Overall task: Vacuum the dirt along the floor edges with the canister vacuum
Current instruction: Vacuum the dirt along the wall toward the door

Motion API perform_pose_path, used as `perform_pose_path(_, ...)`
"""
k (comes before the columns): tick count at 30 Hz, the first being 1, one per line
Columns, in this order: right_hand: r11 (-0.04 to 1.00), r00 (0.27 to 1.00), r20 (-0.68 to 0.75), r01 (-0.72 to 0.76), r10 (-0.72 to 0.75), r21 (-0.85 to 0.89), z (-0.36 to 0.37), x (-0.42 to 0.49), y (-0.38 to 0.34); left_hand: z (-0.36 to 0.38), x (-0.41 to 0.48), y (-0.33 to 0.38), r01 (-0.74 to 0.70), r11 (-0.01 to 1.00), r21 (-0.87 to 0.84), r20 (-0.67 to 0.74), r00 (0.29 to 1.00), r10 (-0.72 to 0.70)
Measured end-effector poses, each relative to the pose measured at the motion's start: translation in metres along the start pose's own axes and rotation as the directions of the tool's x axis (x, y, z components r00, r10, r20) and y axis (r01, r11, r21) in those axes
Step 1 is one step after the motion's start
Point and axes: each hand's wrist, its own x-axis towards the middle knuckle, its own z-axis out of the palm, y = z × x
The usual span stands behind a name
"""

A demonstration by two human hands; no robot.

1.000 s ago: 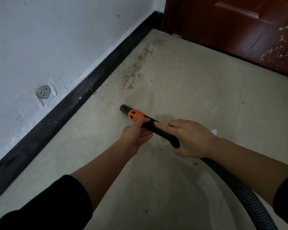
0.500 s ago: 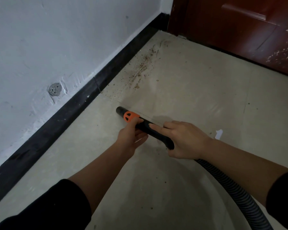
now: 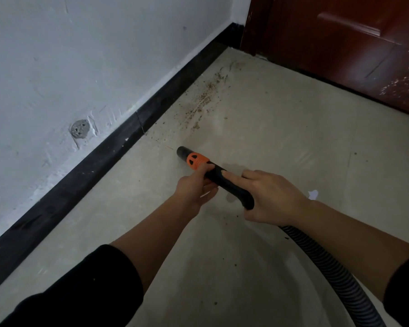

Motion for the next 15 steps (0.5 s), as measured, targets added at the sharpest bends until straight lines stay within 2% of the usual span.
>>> perform_pose_path(15, 0.999, 1.0, -0.014, -0.005, 0.006, 0.053, 0.007, 0.026, -0.007, -0.009, 0.013, 0.01, -0.067, 0.997, -0.037, -0.114, 0.991, 0.063)
